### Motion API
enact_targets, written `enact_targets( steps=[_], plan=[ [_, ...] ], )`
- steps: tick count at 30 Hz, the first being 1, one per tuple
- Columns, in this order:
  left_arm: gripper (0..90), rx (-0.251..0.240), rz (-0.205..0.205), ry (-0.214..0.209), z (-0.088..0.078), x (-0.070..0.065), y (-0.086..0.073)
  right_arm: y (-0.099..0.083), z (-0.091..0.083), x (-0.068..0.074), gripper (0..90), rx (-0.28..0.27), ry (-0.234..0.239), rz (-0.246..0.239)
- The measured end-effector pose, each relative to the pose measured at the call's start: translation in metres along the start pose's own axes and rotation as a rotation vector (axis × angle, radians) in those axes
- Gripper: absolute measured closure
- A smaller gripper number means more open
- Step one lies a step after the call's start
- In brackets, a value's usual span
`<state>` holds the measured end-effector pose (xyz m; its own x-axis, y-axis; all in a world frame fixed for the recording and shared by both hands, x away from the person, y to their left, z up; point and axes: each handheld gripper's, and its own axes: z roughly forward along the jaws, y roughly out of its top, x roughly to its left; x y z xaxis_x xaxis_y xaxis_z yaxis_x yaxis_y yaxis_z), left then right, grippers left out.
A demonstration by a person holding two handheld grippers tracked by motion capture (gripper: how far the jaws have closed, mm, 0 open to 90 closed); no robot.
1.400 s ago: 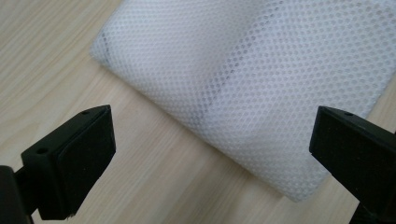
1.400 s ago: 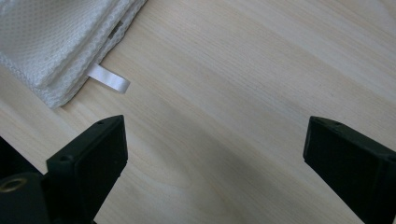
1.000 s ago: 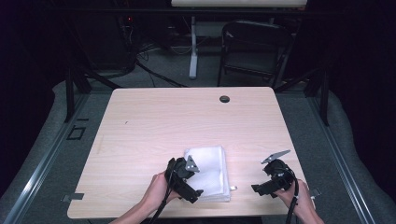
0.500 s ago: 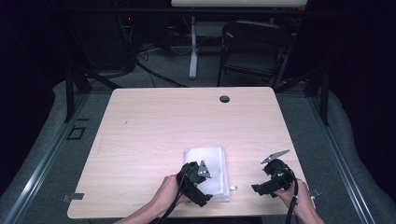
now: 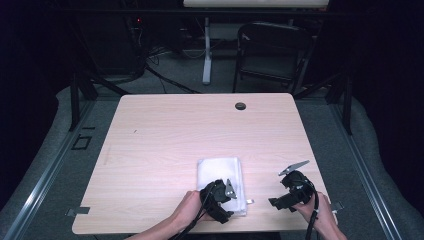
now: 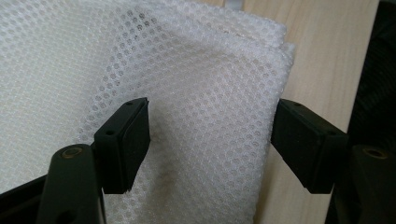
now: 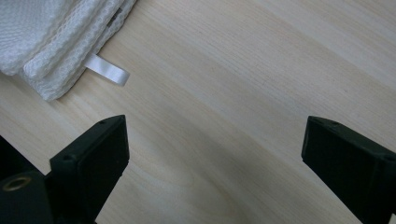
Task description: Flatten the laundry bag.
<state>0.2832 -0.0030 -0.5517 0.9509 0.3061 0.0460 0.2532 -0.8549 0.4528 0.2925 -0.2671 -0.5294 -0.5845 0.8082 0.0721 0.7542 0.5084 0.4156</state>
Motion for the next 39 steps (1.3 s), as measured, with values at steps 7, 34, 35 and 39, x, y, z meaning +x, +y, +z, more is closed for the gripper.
enact_targets(
  steps=[7,34,35,39],
  plan=[
    [41.9,-0.025,0.008,-0.017,0.001,0.005,-0.004,0.0,0.001,0.001,7.6,0.001,0.016,0.001],
    [69.6,-0.067,-0.052,-0.15,-0.004,0.024,-0.009,0.003,0.005,0.009,13.7,0.016,0.04,-0.045],
    [69.6,-0.07,-0.058,-0.155,-0.004,0.024,-0.009,0.002,0.006,0.01,13.7,-0.001,0.044,-0.034],
    [67.0,-0.072,-0.059,-0.167,-0.005,0.026,-0.009,0.002,0.007,0.012,13.7,-0.01,0.052,-0.033]
  ],
)
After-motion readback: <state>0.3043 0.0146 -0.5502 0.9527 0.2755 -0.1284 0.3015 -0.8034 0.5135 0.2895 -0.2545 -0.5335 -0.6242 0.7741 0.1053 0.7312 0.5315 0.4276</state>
